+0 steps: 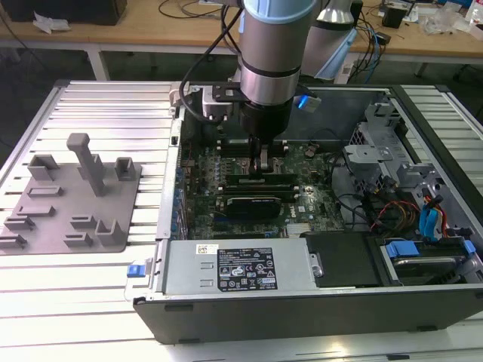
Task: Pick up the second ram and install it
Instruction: 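Insert the second ram into the second slot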
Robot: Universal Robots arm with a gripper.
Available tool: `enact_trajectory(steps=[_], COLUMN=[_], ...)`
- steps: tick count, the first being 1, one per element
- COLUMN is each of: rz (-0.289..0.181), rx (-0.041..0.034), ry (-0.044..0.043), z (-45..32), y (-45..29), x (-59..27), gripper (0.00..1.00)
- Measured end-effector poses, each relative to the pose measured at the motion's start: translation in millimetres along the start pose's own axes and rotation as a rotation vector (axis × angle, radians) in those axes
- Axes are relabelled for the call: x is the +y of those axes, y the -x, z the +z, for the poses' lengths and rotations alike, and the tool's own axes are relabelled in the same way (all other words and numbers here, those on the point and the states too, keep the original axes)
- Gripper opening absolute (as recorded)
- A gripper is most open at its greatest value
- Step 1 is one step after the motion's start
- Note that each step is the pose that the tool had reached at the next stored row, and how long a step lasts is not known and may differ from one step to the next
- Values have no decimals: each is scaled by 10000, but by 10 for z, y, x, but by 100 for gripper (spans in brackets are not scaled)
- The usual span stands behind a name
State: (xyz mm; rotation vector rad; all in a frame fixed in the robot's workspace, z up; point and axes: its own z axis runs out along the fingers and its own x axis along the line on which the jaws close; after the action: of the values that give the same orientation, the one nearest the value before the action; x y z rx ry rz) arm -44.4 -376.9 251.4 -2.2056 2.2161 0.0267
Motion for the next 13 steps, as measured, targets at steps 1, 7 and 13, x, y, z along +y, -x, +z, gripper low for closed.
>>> enact_trajectory(steps=[1, 7, 13], rz=[0, 0, -4], rx=[0, 1, 3], ry=[1, 1, 2], z=[5, 47, 87], y=[0, -1, -3], x=[2, 4, 4], gripper=[9, 9, 9])
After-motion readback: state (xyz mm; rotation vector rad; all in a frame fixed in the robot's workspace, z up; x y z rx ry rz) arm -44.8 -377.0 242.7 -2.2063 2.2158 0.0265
